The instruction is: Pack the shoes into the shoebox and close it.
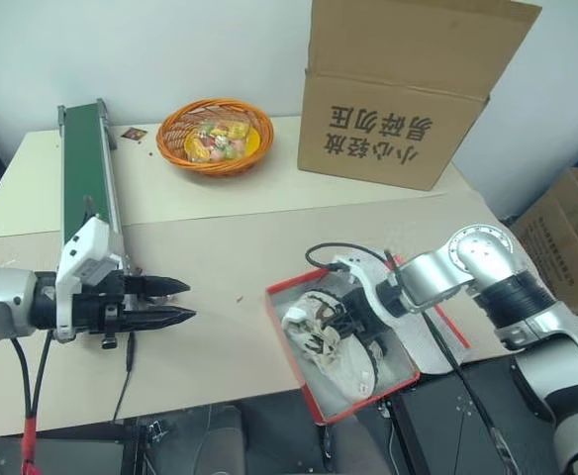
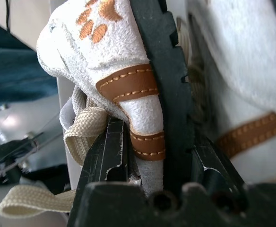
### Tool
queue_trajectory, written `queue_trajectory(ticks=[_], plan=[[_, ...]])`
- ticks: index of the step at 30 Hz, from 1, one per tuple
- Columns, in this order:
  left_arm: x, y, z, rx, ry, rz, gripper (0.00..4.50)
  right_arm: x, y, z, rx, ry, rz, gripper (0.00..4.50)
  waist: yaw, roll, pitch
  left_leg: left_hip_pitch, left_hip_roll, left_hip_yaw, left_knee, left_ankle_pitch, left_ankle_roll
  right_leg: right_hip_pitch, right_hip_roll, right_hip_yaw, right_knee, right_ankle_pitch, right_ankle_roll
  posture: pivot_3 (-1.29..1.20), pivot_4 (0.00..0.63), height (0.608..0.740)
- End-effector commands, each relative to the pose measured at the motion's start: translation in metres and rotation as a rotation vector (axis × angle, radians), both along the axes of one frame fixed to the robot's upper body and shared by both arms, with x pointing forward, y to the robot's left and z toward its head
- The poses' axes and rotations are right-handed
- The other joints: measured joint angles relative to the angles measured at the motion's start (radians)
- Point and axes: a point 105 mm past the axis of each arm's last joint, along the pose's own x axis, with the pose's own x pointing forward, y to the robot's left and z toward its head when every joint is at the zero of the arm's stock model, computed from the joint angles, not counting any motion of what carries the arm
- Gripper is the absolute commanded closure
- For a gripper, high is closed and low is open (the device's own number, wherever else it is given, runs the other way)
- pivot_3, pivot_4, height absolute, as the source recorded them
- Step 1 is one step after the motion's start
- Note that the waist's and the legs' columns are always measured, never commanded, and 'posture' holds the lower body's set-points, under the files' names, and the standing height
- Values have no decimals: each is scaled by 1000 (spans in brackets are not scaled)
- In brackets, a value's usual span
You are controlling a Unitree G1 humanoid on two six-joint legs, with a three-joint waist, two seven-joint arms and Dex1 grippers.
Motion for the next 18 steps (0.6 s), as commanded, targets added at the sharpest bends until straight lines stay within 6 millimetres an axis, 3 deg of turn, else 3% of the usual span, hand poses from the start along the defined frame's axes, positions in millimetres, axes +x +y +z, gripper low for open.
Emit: queue_trajectory(ticks=[1,7,14,16,18], plan=[[0,-3,11,2,-68,-3,2215,23,18,17,23,-152,-132,3429,0,0,0,0,0,0,0,0,0,0,0,0,0,0,0,0,150,709],[4,-5,13,-2,-86,8,2215,55,27,33,-34,-363,-222,3429,0,0,0,0,0,2,0,0,0,0,0,1,-1,2,1,0,150,709],[13,-3,18,-1,-106,23,2215,42,24,12,-101,-349,-104,3429,8,0,0,0,0,2,0,0,0,0,0,1,-1,2,0,0,150,709],[14,-5,18,-5,-106,21,2193,38,20,7,-114,-331,-75,2499,7,0,0,0,0,2,0,0,0,0,0,1,-1,3,-2,0,150,709],[16,-5,19,-8,-111,25,2193,34,19,4,-116,-318,-47,1948,8,0,0,0,0,2,0,0,0,0,0,1,-1,3,-2,0,150,709]])
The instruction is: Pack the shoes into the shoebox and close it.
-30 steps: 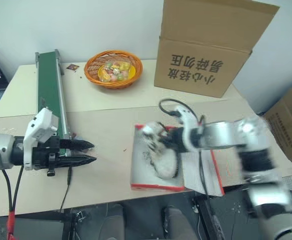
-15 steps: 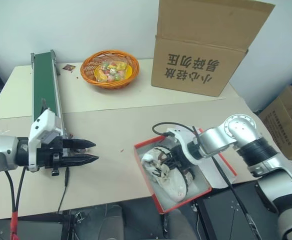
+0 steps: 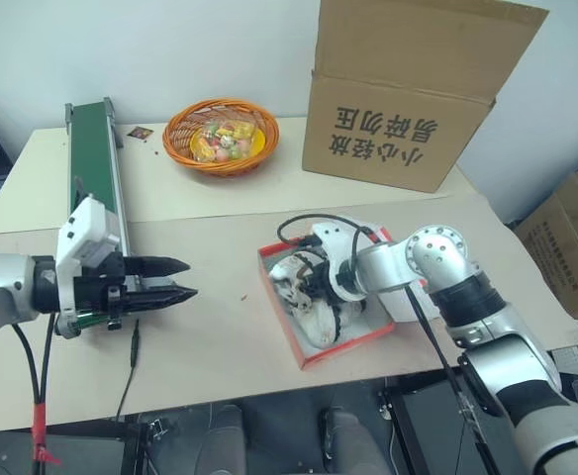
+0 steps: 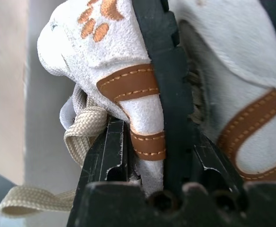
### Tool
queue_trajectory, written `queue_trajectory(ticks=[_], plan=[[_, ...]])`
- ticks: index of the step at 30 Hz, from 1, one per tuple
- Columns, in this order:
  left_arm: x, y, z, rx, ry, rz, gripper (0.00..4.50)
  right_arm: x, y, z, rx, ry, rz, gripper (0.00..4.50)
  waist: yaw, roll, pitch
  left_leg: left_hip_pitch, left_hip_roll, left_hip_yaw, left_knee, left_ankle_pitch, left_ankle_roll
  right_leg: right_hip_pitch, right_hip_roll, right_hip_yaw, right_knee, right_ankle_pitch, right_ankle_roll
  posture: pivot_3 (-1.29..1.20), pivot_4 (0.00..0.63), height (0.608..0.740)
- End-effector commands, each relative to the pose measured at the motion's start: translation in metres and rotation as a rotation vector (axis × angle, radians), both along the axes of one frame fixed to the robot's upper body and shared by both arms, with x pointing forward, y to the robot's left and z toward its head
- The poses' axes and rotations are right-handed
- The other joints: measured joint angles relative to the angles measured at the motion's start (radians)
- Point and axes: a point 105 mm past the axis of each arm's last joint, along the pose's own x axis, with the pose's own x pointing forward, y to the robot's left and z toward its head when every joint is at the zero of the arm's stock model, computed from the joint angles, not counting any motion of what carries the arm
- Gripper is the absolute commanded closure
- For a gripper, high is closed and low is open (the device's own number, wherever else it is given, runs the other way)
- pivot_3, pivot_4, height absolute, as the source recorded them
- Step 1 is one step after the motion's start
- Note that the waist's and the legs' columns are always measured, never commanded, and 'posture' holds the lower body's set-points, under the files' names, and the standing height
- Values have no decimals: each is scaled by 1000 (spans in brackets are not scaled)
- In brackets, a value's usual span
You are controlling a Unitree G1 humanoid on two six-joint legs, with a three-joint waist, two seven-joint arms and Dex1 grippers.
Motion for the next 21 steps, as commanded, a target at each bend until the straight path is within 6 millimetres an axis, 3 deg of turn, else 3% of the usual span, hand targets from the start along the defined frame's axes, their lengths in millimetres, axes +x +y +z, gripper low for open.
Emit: queue_trajectory(ticks=[1,6,11,16,21], plan=[[3,-2,8,3,-47,-3,2193,-8,-1,0,1,21,61,1537,1,0,0,0,0,0,0,0,0,0,0,0,0,0,0,0,150,709],[6,-3,8,2,-55,4,2193,-5,6,9,68,24,73,69,5,0,0,0,0,0,1,0,0,1,0,0,0,0,0,0,150,709],[6,-4,8,2,-61,8,2193,10,8,22,55,-45,46,69,3,0,0,0,0,0,0,0,0,0,1,0,1,0,0,0,150,709],[6,-3,7,2,-65,13,2193,33,11,55,104,-156,8,69,-2,0,0,0,0,0,1,0,0,0,1,0,1,0,1,0,150,709],[6,-4,8,6,-75,13,2193,35,12,77,115,-227,41,69,0,0,0,0,0,0,0,0,0,0,1,0,1,0,1,0,150,709]])
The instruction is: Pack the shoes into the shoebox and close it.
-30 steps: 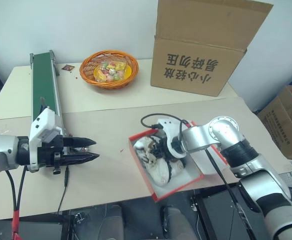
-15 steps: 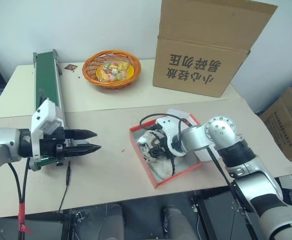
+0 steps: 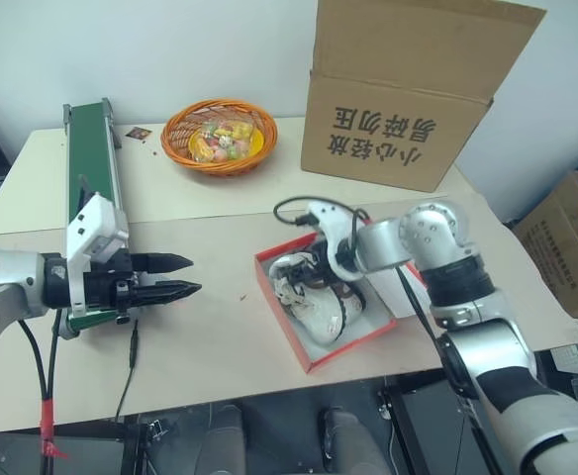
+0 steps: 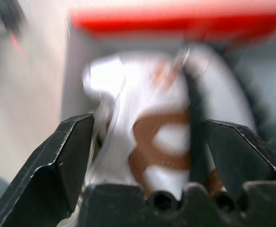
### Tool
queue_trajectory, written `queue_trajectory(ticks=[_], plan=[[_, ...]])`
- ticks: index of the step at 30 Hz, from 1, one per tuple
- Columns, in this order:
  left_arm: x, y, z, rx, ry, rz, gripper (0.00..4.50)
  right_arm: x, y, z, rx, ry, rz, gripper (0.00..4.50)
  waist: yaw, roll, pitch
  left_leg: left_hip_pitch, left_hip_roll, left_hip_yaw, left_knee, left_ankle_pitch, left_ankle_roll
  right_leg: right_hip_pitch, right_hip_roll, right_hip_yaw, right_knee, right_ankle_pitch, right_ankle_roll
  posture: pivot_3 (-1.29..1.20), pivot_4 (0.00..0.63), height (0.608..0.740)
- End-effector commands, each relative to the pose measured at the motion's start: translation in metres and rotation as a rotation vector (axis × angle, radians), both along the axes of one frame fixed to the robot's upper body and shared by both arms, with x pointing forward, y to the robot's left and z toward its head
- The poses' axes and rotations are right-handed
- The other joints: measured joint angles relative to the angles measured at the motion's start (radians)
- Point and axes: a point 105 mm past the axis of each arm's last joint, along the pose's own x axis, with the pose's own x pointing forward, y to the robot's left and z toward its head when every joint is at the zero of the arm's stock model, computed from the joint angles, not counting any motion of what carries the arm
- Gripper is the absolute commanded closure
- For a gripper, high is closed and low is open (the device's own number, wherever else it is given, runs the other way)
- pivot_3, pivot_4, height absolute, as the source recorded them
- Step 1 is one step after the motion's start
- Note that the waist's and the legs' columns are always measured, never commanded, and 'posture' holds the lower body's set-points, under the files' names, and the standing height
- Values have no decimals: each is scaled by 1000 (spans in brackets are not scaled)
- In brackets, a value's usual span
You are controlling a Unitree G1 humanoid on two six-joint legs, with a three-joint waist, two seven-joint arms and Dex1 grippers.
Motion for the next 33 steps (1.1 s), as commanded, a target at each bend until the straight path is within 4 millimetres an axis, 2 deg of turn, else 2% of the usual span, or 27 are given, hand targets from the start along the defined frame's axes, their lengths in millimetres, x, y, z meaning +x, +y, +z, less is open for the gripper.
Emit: queue_trajectory(ticks=[1,5,7,11,15,16,19,23,25,27,31,33], plan=[[0,-3,10,6,-62,-15,2193,-2,2,18,33,-61,33,69,0,0,0,0,0,0,0,0,0,0,0,0,0,0,0,0,150,709],[1,-3,10,4,-67,-16,2193,-7,-3,13,32,-36,32,69,0,0,0,0,0,0,0,0,0,0,0,0,0,0,0,0,150,709],[1,-5,10,2,-69,-21,2193,-6,-9,17,39,-51,15,69,0,0,0,0,0,0,1,0,0,0,0,0,1,0,0,0,150,709],[7,-11,8,-49,-92,12,2193,8,-37,51,170,-182,-142,69,8,0,0,0,0,0,1,0,0,0,0,0,1,0,0,0,150,709],[4,-25,-1,-85,-78,14,2193,9,-62,79,252,-310,-261,1065,16,0,0,0,0,0,1,0,0,0,0,0,1,3,5,0,150,709],[3,-27,-4,-89,-74,14,2193,8,-66,81,257,-324,-279,1532,18,0,0,0,0,0,1,0,0,0,0,0,0,3,5,0,150,709],[-8,-44,-21,-91,-24,-37,2193,0,-78,93,338,-401,-329,2477,17,0,0,0,0,1,0,0,0,1,0,0,1,4,5,0,150,709],[-12,-49,-28,-93,5,-61,2193,-4,-112,103,350,-497,-408,3890,21,0,0,0,0,1,1,0,0,1,0,0,1,3,4,0,150,709],[-13,-49,-31,-84,12,-70,2193,-12,-127,101,306,-530,-410,4426,25,0,0,1,0,0,2,0,0,1,-1,0,1,1,0,0,150,709],[-12,-50,-33,-75,11,-70,2193,-25,-145,94,230,-546,-381,4426,27,0,0,1,-1,1,2,0,0,3,-2,0,0,0,1,0,150,709],[-8,-51,-34,-67,5,-77,2193,-65,-187,57,32,-448,-299,4426,38,0,0,0,-5,2,0,0,0,3,-6,1,-1,-2,3,0,150,709],[-7,-51,-34,-64,4,-83,2193,-78,-201,45,-26,-397,-281,4426,38,0,0,1,-5,4,1,0,0,3,-7,3,0,-2,3,0,150,709]])
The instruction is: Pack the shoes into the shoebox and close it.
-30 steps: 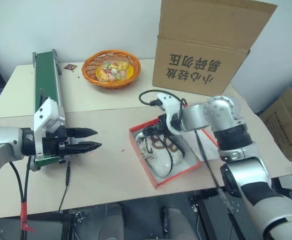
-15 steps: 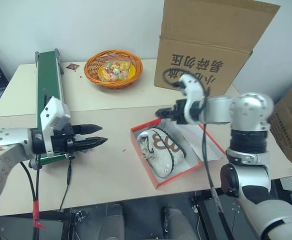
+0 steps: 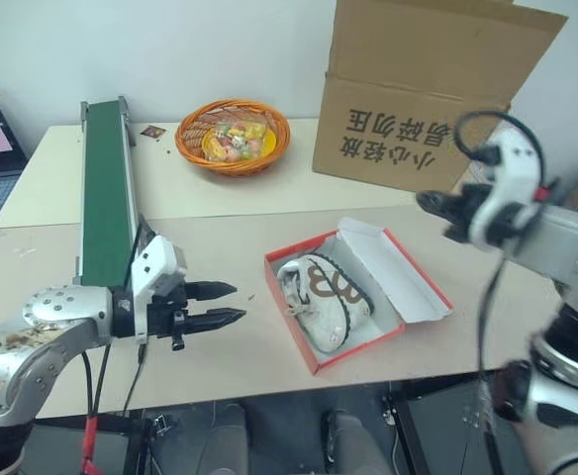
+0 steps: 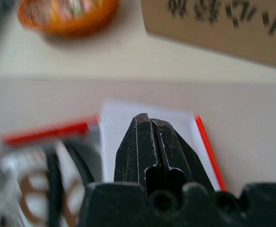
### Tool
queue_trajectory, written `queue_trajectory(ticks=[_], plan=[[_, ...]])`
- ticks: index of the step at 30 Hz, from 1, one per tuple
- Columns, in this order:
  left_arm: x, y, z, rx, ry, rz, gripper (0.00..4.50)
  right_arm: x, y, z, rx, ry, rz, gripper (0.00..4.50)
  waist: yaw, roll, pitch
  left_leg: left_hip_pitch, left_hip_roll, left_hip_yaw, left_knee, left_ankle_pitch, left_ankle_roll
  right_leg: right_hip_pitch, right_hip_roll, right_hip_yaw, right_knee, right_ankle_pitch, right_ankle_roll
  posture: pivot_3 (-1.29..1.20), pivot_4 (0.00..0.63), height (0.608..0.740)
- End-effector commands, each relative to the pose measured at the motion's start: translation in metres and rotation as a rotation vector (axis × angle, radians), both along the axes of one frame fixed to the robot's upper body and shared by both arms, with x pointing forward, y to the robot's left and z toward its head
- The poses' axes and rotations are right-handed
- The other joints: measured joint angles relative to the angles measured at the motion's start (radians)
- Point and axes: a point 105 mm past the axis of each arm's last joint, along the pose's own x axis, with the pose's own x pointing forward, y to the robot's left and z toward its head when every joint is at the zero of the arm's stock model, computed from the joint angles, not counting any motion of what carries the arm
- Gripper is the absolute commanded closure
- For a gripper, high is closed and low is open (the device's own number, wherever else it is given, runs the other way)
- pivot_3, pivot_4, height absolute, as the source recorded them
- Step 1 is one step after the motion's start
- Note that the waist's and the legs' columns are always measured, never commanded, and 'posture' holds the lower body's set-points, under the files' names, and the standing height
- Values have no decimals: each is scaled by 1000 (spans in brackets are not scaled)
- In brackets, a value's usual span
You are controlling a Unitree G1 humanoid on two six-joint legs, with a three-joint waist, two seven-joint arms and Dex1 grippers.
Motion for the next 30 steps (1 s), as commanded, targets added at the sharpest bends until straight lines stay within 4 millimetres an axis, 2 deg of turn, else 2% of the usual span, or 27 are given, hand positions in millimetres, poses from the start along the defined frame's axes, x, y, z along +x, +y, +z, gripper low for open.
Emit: queue_trajectory(ticks=[1,5,8,11,12,14,15,19,22,25,28,30], plan=[[0,-2,6,10,-40,-29,2193,-24,-10,5,-74,-18,89,4426,-3,0,0,0,0,0,0,0,0,0,0,1,0,0,0,0,150,709],[2,-3,7,13,-45,-34,2193,-62,2,-36,-189,172,314,4426,-17,0,-2,7,0,1,1,0,0,4,0,2,0,-2,7,0,150,709],[3,-4,9,12,-51,-36,2193,-75,15,-63,-220,254,422,4426,-21,-2,-3,13,1,1,0,-5,-7,9,0,2,-1,-2,7,0,150,709],[4,-4,10,9,-56,-32,2193,-83,15,-90,-324,321,471,4426,-17,-2,-3,15,1,2,0,-6,-9,12,-1,1,-3,-2,7,0,150,709],[4,-4,11,7,-58,-30,2193,-80,11,-99,-348,328,447,4426,-17,-2,-3,15,0,2,0,-6,-9,11,-1,1,-4,-2,7,0,150,709],[4,-5,12,5,-61,-28,2193,-62,0,-117,-405,312,337,4426,-17,-5,-4,15,0,2,1,-7,-10,11,-1,1,-5,-2,7,0,150,709],[4,-4,12,5,-62,-26,2193,-50,-1,-121,-381,274,270,4426,-18,-7,-5,15,0,2,1,-7,-11,11,-1,1,-6,-2,7,0,150,709],[5,-3,13,7,-68,-15,2193,-17,-5,-131,-301,164,76,4426,-18,-10,-6,15,0,3,2,-8,-11,13,-2,1,-7,-2,7,0,150,709],[7,-2,16,4,-79,-3,2193,4,-1,-134,-174,83,-64,4426,-17,-10,-6,15,1,3,1,-7,-11,13,0,1,-5,-2,7,0,150,709],[9,-1,17,3,-82,2,2193,20,3,-125,5,-13,-170,4426,-17,-10,-6,15,1,3,1,-7,-11,12,0,1,-3,-2,7,0,150,709],[9,-2,16,5,-79,-9,2193,33,7,-115,361,-93,-299,4426,-17,-10,-6,15,1,3,1,-7,-11,13,0,1,-2,-2,8,0,150,709],[9,-4,16,4,-78,-18,2193,37,13,-109,553,-136,-318,4426,-18,-9,-6,15,1,3,2,-7,-11,13,0,1,-2,-2,8,0,150,709]])
